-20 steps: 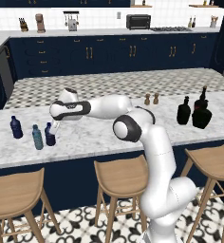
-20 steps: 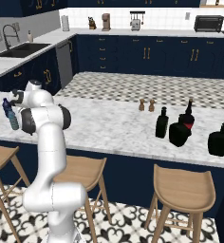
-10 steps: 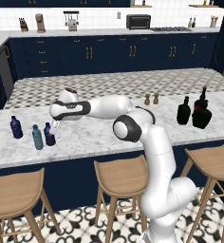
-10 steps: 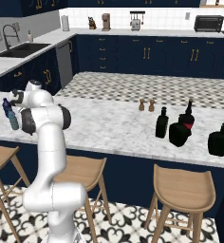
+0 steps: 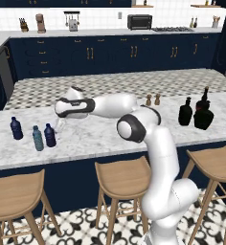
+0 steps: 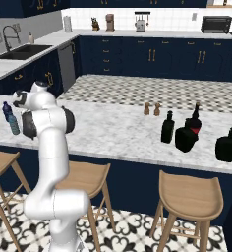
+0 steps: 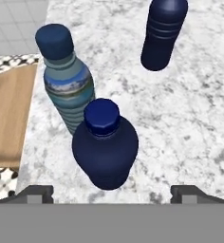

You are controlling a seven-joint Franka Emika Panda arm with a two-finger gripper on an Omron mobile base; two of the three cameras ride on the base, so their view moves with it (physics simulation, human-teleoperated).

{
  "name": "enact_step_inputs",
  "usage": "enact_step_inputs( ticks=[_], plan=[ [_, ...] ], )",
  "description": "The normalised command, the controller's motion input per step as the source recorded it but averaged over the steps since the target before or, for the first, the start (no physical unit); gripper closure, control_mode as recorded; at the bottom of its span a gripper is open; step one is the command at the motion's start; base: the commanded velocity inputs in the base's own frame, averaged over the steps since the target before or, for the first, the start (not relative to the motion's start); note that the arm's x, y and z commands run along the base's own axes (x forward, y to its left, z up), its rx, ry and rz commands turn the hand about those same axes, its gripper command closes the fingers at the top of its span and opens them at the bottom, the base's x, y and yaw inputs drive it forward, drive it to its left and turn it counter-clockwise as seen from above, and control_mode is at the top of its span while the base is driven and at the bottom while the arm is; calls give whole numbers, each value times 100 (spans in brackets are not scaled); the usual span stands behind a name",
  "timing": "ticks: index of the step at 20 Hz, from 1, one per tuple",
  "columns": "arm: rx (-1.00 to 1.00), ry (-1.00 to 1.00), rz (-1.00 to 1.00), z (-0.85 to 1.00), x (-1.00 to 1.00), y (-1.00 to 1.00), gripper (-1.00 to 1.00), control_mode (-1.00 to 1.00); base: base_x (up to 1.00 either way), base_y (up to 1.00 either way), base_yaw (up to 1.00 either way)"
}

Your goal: Move the plastic bottles in the middle to the plastics group, and the glass bottles in the middle to the glass group.

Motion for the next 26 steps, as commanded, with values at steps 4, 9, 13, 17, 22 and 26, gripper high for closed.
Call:
enact_step_inputs(
  ticks=[4, 9, 13, 17, 22, 26],
  plan=[
    [9, -6, 0, 9, -21, -43, -100, -100, 0, 0, 0],
    [8, -6, -1, 13, -26, -59, -100, -100, 0, 0, 0],
    [3, -4, -5, 47, -28, -90, -100, -100, 0, 0, 0],
    [0, -9, 0, 80, -38, -100, -100, -100, 0, 0, 0],
    [-2, -15, 1, 87, -86, -100, -100, -100, 0, 0, 0],
    [-19, -15, 1, 74, -100, -99, -100, -100, 0, 0, 0]
  ],
)
